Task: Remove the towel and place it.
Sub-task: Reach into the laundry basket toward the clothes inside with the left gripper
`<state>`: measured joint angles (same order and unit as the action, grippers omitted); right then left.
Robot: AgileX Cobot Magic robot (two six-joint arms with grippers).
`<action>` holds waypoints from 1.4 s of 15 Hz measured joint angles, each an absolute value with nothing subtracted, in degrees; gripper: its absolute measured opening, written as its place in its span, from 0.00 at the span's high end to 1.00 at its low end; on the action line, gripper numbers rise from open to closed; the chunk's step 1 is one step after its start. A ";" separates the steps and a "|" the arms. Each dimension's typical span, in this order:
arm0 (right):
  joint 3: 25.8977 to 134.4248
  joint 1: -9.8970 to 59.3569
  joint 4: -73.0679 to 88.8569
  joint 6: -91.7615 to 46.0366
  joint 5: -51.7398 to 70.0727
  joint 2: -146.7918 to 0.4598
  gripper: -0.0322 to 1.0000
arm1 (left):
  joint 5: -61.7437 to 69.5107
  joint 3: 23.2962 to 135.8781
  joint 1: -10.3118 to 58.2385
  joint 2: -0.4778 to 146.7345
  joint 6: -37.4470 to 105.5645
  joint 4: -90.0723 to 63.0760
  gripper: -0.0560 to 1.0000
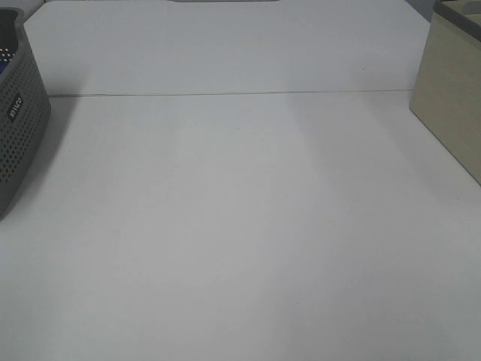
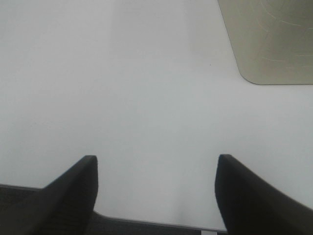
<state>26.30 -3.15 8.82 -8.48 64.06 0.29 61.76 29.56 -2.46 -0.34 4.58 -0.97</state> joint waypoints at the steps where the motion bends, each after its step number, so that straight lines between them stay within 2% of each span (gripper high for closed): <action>1: 26.30 -3.15 8.82 -8.48 64.06 0.29 0.31 | 61.76 29.56 -2.46 -0.34 4.58 -0.97 0.01; 21: 26.30 -3.15 8.82 -8.48 64.06 0.29 0.31 | 61.76 29.56 -2.46 -0.34 4.58 -0.97 0.01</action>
